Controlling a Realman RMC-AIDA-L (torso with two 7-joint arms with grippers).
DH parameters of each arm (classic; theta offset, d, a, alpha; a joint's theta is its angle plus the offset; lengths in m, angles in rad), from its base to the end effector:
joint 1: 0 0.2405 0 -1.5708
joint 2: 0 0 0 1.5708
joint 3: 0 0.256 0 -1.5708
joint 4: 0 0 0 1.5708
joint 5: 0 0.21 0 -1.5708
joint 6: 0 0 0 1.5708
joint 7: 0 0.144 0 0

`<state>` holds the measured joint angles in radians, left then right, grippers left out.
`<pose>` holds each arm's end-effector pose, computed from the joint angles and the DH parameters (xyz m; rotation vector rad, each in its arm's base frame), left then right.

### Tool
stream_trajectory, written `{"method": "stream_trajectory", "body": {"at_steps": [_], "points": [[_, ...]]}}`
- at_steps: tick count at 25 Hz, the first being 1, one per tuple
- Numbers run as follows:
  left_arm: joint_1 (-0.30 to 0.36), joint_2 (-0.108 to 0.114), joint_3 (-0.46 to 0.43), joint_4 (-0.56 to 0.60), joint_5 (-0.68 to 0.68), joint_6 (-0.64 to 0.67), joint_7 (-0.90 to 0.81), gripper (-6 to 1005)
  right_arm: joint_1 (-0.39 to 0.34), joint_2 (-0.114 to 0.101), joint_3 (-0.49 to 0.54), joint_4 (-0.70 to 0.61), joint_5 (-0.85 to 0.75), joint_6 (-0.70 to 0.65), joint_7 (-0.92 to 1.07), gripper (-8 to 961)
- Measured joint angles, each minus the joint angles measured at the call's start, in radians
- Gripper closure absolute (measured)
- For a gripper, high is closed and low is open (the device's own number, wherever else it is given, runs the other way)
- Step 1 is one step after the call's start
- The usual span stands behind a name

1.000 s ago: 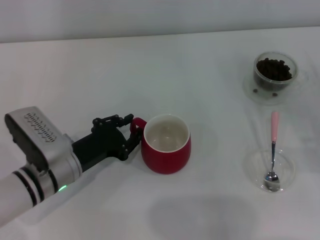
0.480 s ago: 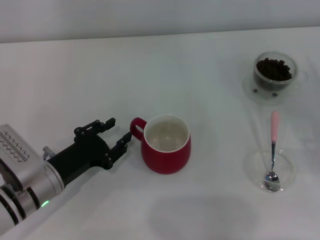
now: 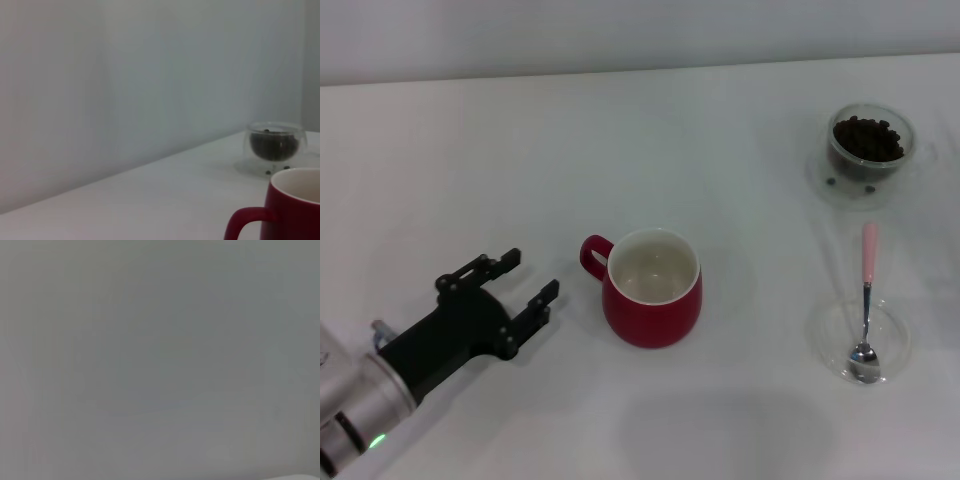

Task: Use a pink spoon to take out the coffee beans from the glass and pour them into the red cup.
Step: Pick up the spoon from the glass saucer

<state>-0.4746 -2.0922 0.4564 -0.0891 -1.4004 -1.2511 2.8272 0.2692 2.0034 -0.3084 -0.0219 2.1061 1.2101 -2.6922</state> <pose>-0.3014 0.2681 -0.0998 -2.3527 -0.3846 -0.6844 0.4300 0.2566 0.0569 -1.3358 0.7827 0.6134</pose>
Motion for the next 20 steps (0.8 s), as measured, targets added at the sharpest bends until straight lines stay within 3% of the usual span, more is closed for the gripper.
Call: {"method": "stream_trajectory", "body": {"at_steps": [8, 14, 20], "points": [[0.088, 0.002, -0.003, 0.041, -0.084, -0.078, 0.000, 374, -0.008, -0.004, -0.057, -0.039, -0.001, -0.051, 0.034, 119], [0.137, 0.003, -0.004, 0.056, -0.159, -0.114, 0.000, 295, -0.050, -0.014, -0.231, -0.223, -0.068, -0.210, 0.351, 119], [0.148, 0.003, -0.004, 0.058, -0.187, -0.127, 0.000, 215, -0.055, -0.054, -0.263, -0.345, -0.292, -0.243, 0.697, 120]]}}
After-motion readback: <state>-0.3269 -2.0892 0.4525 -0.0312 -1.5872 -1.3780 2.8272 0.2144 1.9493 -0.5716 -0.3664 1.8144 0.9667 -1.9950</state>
